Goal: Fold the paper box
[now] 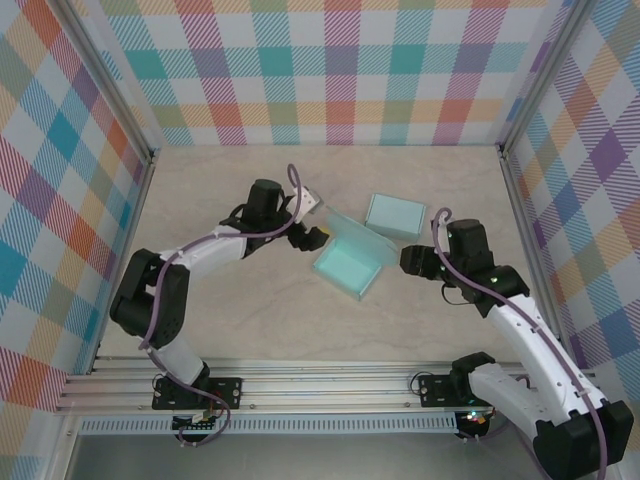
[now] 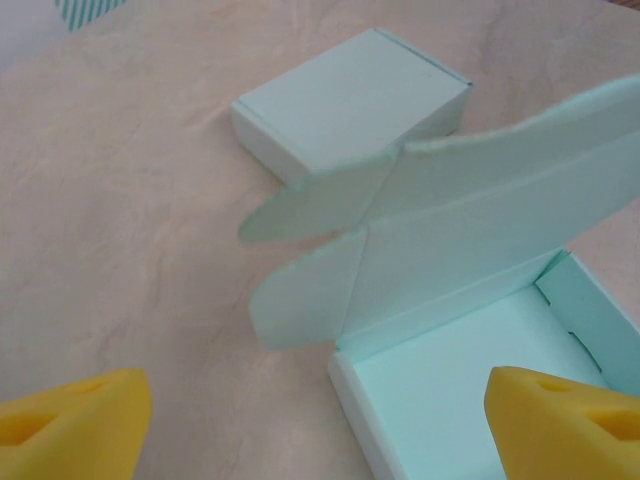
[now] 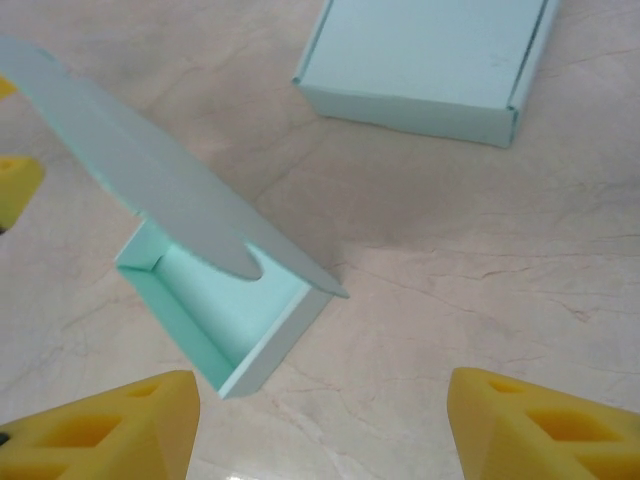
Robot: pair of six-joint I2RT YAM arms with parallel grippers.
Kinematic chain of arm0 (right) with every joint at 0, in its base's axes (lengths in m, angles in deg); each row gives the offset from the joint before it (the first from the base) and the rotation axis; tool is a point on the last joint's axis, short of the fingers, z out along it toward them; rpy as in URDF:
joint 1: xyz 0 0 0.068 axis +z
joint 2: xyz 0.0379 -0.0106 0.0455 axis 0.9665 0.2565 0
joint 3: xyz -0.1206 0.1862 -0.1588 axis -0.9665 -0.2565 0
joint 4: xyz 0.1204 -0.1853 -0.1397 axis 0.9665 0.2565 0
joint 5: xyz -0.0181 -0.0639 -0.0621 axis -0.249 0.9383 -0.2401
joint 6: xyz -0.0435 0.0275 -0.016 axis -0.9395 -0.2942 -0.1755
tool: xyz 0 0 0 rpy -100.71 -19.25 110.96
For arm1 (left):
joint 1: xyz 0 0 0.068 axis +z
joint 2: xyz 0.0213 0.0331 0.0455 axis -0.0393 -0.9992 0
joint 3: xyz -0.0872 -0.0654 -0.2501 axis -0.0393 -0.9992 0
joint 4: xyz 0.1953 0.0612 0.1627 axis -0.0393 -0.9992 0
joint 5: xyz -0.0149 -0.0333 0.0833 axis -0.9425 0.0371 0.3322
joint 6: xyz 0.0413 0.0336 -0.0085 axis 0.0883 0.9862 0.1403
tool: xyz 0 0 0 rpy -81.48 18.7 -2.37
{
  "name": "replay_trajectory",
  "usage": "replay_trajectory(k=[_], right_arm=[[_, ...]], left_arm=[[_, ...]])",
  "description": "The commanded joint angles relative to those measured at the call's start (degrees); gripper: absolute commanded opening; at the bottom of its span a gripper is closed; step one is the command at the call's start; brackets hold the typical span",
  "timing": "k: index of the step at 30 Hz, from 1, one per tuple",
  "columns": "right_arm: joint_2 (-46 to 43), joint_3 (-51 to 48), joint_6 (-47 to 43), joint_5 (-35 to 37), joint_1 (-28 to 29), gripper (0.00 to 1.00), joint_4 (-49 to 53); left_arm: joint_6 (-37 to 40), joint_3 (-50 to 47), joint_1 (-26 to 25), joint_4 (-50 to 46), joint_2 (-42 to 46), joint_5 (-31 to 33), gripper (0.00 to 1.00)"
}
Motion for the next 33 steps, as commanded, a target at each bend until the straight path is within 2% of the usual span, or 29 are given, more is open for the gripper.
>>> replay_trajectory(k=[1,7,15,16,19,21,23,26,29,33], right_arm=[[1.4,-0.9,-2.4,-1.6,2.3,0.67,0.2],[8.4,1.3,-4.1,3.1,7.0,0.67,-1.9],[18.1,4.6,-5.9,6.9,7.2,0.65,-5.2],[19.1,5.1,-6.0,6.9,7.2,0.63,-5.6],[21.5,6.3,-6.0,6.9,7.2,0.57,-6.4],[22.7,6.7,-6.0,6.9,7.2,0.53,-7.2],[23.6,7.0,-5.9,7.0,7.2,0.49,-7.7],[24.5,7.2,-5.7,7.0,7.2,0.37,-8.6],[25.4,7.2,-5.5,7.5,7.2,0.31,-9.6],[26.5,7.3,-5.7,8.1,7.3,0.25,-11.0]], left_arm=[[7.0,5.3,0.6,-5.3,-3.7,-4.9,0.86],[10.1,11.8,0.5,-11.4,-8.7,-7.6,0.82],[13.4,16.4,-0.1,-16.2,-12.6,-8.4,0.72],[13.9,17.5,-0.1,-17.5,-13.2,-8.2,0.68],[14.9,19.8,-0.3,-19.6,-14.7,-8.0,0.67],[15.2,20.4,-0.4,-19.6,-15.3,-7.7,0.59],[15.2,21.1,-0.4,-19.6,-15.8,-7.7,0.56],[15.3,21.9,-0.4,-19.6,-16.2,-8.3,0.42],[14.5,22.3,-0.5,-19.7,-16.7,-8.5,0.22],[13.0,21.9,-1.1,-19.4,-16.6,-7.5,0.08]])
